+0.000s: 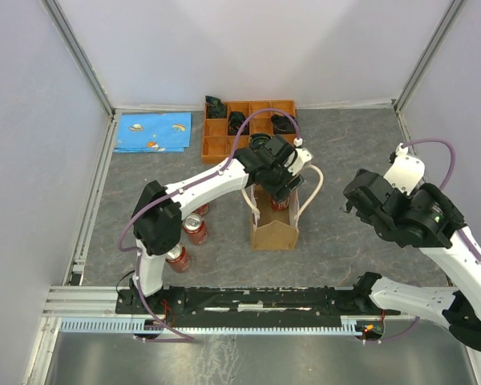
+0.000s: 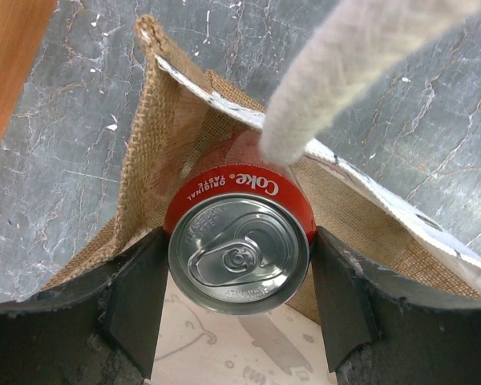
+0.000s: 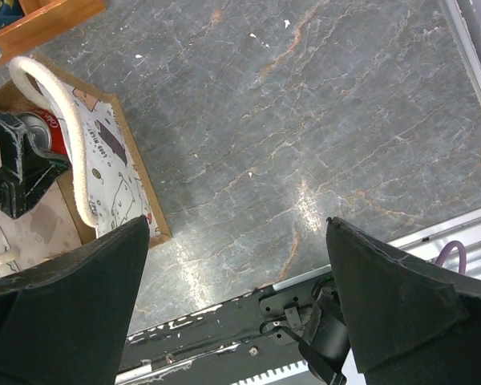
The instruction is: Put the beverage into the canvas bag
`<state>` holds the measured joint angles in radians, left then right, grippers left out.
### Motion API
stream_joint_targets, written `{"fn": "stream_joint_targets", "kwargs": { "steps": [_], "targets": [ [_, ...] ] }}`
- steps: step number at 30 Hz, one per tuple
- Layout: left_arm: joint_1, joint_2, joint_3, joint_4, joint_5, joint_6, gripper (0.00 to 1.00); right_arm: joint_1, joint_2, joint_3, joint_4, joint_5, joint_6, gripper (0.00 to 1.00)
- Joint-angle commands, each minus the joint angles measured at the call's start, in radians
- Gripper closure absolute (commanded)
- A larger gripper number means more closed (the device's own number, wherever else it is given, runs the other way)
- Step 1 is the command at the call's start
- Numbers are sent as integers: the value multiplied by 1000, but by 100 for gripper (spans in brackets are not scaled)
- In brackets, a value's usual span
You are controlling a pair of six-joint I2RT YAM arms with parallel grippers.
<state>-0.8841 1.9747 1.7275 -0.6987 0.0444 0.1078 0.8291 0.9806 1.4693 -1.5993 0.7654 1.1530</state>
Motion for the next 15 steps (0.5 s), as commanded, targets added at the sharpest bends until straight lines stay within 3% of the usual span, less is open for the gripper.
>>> {"fn": "stream_joint_targets", "kwargs": {
  "steps": [1, 15],
  "targets": [
    [-5, -12, 19, 123, -22, -61, 97, -5, -20, -1, -109, 31, 26, 1],
    [-12, 6, -13, 182, -32, -95, 95, -4, -17, -15, -102, 29, 30, 1]
  ]
}}
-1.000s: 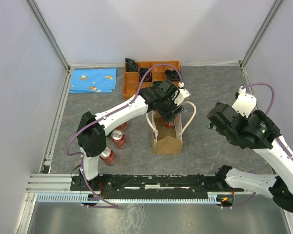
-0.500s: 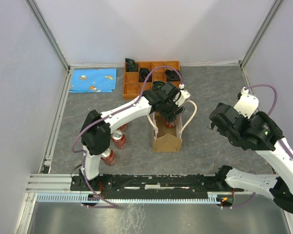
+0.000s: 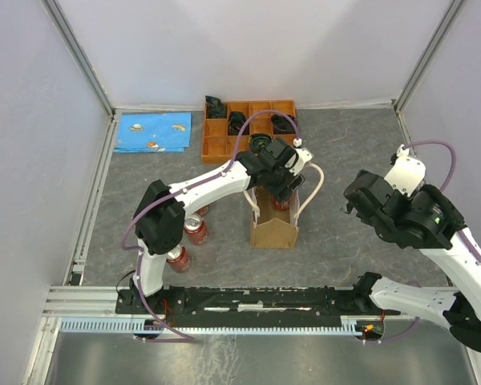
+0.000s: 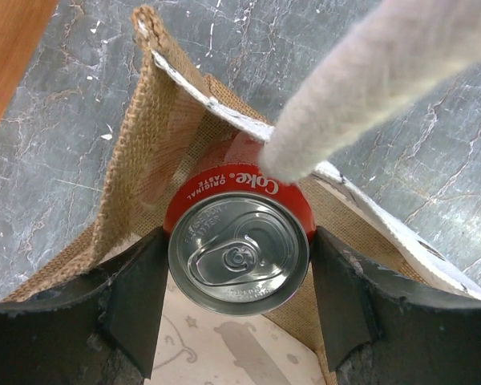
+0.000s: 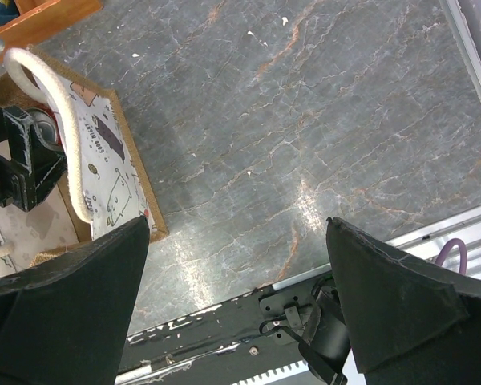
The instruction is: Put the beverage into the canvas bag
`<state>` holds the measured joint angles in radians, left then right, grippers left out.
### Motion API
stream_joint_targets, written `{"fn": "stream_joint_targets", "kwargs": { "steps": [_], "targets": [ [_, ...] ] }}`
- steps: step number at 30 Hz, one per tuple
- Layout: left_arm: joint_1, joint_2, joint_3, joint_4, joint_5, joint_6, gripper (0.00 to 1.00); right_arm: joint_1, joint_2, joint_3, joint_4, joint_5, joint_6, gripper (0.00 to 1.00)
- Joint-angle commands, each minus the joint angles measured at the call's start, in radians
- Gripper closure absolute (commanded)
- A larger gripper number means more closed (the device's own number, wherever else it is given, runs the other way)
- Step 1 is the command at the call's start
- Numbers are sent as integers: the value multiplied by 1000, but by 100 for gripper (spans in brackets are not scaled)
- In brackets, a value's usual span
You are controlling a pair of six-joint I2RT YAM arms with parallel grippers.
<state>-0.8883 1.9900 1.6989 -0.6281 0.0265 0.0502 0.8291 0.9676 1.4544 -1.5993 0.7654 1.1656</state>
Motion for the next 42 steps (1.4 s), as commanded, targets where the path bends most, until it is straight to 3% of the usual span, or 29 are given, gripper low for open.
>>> {"fn": "stream_joint_targets", "kwargs": {
  "steps": [1, 2, 4, 10, 13, 18, 26, 37, 42],
  "targets": [
    [-8, -7, 16, 110, -14, -34, 93, -3, -3, 0, -101, 29, 17, 1],
    [-9, -6, 15, 109, -14, -32, 88, -4, -1, -1, -99, 30, 17, 1],
    [-8, -1, 15, 109, -14, -28, 67, -4, 2, 1, -96, 31, 14, 1],
    [-8, -3, 16, 107, -10, -30, 32, -4, 15, 1, -86, 29, 8, 1],
    [-8, -7, 15, 108, -3, -30, 19, -4, 18, -2, -78, 26, 4, 1],
    [-10, -15, 12, 110, 24, -42, 13, -4, 17, -13, -64, 19, -1, 1],
    [-10, -59, 30, 94, 13, -51, 12, -4, 10, -24, -57, 7, -1, 1],
    [-10, -207, -40, 52, -15, -47, 11, -4, 30, -23, -17, -11, -32, 1],
    [29, -319, -4, 31, -69, -8, 11, -4, 45, -15, 7, -22, -52, 1]
  ]
}}
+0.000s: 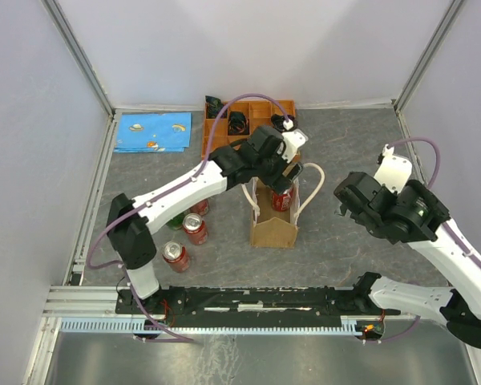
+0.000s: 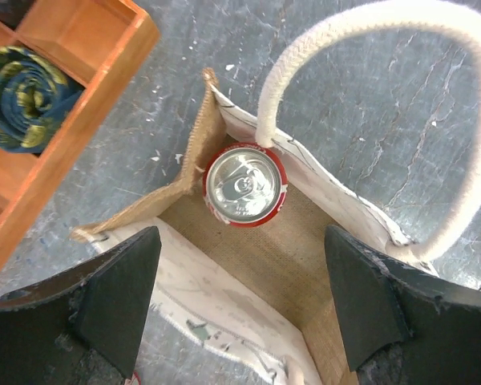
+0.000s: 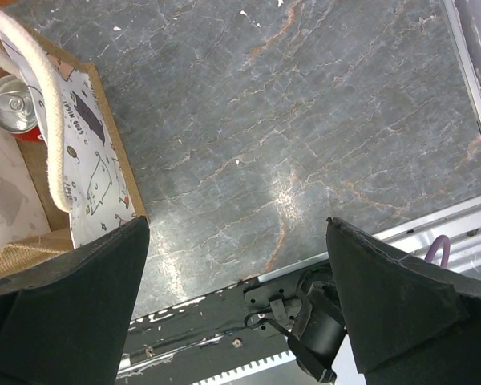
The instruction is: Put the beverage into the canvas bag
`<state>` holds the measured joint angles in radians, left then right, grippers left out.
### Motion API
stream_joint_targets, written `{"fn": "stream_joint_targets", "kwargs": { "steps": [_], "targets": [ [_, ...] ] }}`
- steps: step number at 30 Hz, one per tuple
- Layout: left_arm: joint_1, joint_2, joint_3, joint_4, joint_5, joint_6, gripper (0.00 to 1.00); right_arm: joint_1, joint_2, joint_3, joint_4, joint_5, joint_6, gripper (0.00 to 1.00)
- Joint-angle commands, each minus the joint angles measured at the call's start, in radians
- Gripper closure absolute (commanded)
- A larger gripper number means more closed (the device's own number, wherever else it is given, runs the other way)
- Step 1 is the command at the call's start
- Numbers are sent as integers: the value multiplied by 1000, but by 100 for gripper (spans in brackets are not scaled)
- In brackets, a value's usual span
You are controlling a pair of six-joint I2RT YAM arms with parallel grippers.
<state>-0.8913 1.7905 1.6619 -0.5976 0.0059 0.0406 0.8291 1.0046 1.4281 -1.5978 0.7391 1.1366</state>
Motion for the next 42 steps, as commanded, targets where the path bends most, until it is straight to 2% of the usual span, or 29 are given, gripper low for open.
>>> {"fn": "stream_joint_targets", "kwargs": {
  "steps": [1, 7, 9, 12, 15, 20, 26, 32, 42],
  "targets": [
    [56, -143, 49, -13, -50, 9, 11, -4, 11, 14, 14, 2, -33, 1],
    [302, -207, 155, -222, -7, 72, 10, -4, 65, 46, 69, -6, -84, 1],
    [389, -218, 131, -286, 23, 132, 10, -5, 81, 48, 97, -15, -101, 1],
    [455, -226, 64, -393, 38, 246, 10, -7, 107, 46, 135, -33, -124, 1],
    [476, -230, -35, -457, 53, 328, 9, -8, 129, 45, 158, -50, -141, 1],
    [479, -216, -146, -475, 79, 352, 9, -9, 133, 37, 167, -67, -145, 1],
    [478, -167, -160, -442, 34, 380, 8, -8, 100, 18, 139, -68, -122, 1],
    [477, -110, -135, -485, 75, 387, 8, -8, 71, -1, 122, -69, -97, 1],
    [490, -74, -203, -442, 41, 410, 7, -9, 60, -13, 114, -70, -86, 1]
  ]
}}
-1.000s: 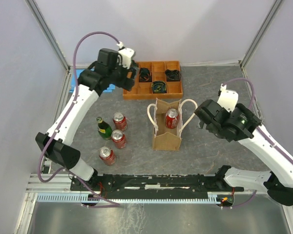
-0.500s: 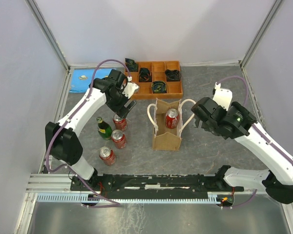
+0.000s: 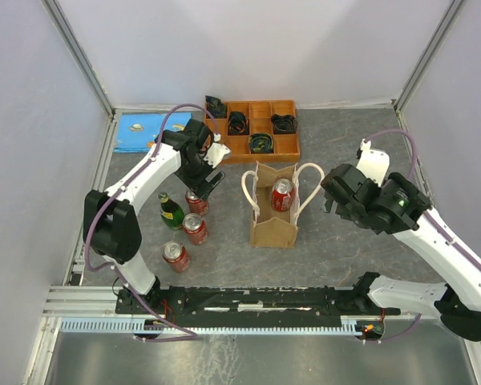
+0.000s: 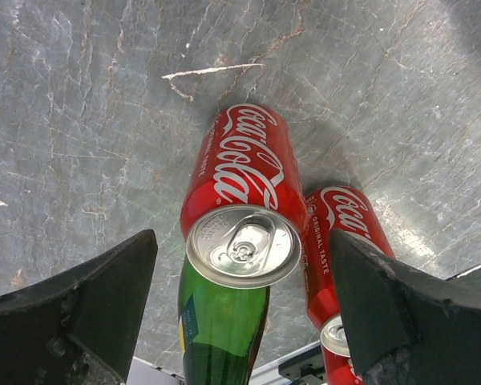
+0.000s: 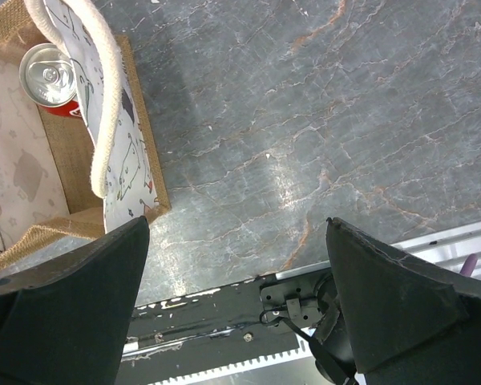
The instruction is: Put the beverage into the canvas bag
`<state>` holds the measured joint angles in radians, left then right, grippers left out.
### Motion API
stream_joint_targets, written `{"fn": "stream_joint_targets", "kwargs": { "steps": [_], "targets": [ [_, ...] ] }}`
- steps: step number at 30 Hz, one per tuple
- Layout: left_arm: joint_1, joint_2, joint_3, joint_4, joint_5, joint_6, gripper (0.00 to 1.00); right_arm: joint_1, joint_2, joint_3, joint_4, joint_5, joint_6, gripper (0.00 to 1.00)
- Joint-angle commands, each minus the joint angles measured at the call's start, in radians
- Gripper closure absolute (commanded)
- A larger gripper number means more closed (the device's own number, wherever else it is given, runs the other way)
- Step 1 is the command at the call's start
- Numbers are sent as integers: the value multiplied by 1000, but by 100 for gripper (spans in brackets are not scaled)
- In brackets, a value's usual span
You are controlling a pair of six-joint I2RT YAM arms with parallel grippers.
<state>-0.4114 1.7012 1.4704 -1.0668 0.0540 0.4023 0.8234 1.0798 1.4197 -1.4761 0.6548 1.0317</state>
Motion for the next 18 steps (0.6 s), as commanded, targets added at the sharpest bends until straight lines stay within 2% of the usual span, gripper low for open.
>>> {"fn": "stream_joint_targets", "kwargs": {
  "steps": [1, 9, 14, 15, 18],
  "targets": [
    [10, 20, -13, 30, -8, 49, 7, -3, -15, -4, -8, 13, 21, 1],
    [15, 43, -43, 40, -9, 64, 8, -3, -32, -12, -24, 18, 37, 1],
    [16, 52, -55, 41, -11, 65, 16, -3, -44, -20, -24, 16, 49, 1],
    [17, 52, -59, 40, -11, 66, 23, -3, -44, -21, -24, 16, 51, 1],
    [19, 49, -51, 33, -10, 67, 63, -3, -47, -22, -24, 13, 55, 1]
  ]
}}
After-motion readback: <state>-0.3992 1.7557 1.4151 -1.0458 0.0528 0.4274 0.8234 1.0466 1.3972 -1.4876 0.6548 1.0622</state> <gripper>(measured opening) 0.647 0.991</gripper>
